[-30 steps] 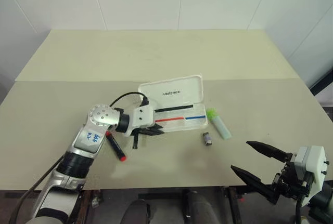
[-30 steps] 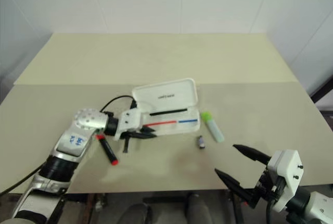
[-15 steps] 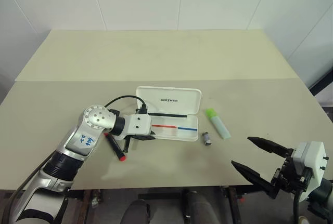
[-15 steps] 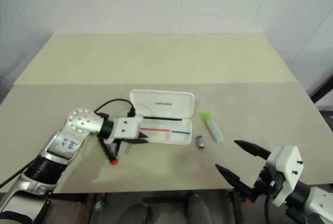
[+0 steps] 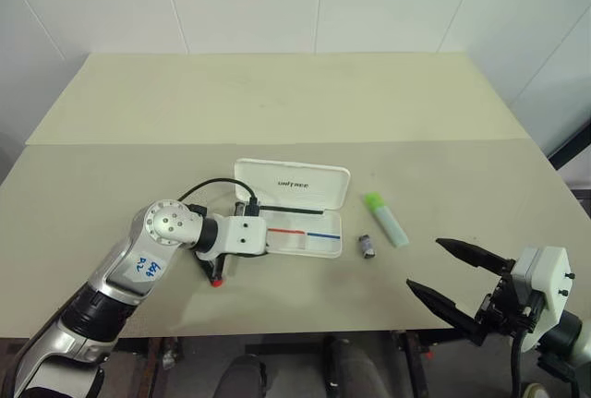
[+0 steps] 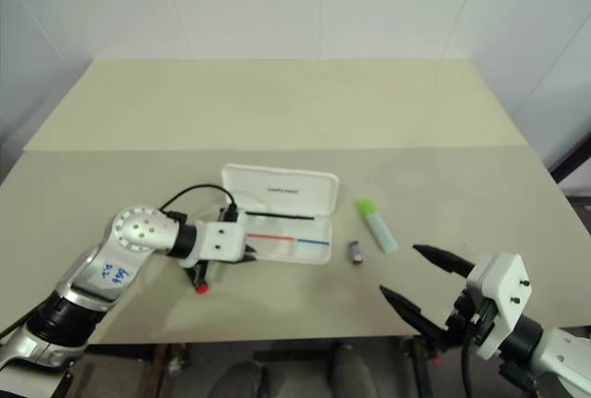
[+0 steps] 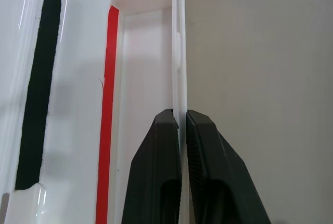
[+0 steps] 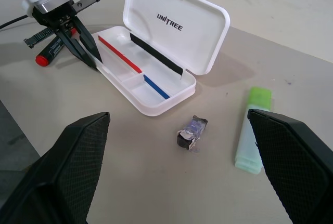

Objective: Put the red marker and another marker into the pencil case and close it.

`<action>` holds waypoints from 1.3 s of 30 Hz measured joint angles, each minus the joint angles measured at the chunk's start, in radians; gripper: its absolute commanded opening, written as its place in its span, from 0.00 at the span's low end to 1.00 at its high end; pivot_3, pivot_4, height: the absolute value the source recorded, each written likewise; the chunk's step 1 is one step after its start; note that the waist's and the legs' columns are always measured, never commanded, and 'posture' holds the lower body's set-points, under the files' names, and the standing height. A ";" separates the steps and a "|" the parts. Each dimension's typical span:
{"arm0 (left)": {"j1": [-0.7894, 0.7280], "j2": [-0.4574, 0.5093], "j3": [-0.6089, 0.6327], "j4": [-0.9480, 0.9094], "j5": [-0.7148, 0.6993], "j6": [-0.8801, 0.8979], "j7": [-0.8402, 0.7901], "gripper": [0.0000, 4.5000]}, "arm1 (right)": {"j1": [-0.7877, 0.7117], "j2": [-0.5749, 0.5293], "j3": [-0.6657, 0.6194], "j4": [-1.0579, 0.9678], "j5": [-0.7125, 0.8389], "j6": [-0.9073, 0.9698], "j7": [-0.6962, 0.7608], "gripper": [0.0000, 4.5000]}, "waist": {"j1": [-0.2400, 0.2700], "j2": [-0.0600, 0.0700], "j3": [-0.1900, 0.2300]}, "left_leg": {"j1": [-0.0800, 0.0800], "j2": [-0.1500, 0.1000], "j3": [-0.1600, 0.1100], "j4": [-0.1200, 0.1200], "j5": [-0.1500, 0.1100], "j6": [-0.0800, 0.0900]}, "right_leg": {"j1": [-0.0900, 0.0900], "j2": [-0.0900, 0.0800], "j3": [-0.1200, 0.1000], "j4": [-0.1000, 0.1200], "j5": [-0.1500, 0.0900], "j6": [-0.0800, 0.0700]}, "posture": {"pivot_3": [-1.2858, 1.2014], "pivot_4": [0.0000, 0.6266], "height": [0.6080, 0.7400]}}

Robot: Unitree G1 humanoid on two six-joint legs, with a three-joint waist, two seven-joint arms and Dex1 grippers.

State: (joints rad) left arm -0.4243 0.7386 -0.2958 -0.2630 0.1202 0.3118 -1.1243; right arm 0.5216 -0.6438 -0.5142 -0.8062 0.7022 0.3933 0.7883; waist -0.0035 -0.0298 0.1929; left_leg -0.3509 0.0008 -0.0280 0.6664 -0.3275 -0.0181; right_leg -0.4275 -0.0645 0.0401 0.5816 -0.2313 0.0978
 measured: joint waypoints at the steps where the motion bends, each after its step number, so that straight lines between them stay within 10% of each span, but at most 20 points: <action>1: 0.004 0.001 0.000 -0.007 0.000 0.008 0.001 0.00 | -0.001 -0.001 0.001 0.005 0.000 0.000 0.000 1.00 | 0.001 0.000 0.000 | 0.000 0.000 0.000 0.000 0.000 0.000 | 0.000 0.000 0.000 0.000 0.000 0.000 | 0.52 0.24 1.00; 11: 0.043 0.011 0.000 -0.090 -0.004 0.085 0.010 0.00 | -0.011 -0.008 0.010 0.014 -0.002 0.001 -0.008 1.00 | 0.001 0.000 0.000 | 0.000 0.000 0.000 0.000 0.000 0.000 | 0.000 0.000 0.000 0.000 0.000 0.000 | 0.52 0.24 1.00; 23: 0.053 0.031 -0.018 -0.131 -0.043 0.134 -0.014 0.95 | -0.044 -0.011 0.037 0.029 -0.015 0.001 -0.014 1.00 | 0.001 0.000 0.000 | 0.000 0.000 0.000 0.000 0.000 0.000 | 0.000 0.000 0.000 0.000 0.000 0.000 | 0.52 0.24 1.00; 39: -0.087 0.026 0.023 -0.204 -0.223 0.326 -0.031 0.95 | -0.075 -0.020 0.041 0.057 -0.023 0.002 -0.009 1.00 | 0.001 -0.001 0.000 | 0.000 0.000 0.000 0.000 0.000 0.000 | 0.000 0.000 0.000 0.000 -0.001 0.000 | 0.52 0.24 1.00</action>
State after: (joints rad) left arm -0.5118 0.7643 -0.2732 -0.4670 -0.1028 0.6373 -1.1549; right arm 0.4465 -0.6642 -0.4735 -0.7490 0.6796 0.3951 0.7795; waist -0.0027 -0.0304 0.1932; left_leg -0.3513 0.0003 -0.0283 0.6664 -0.3276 -0.0183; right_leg -0.4277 -0.0642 0.0403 0.5814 -0.2319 0.0981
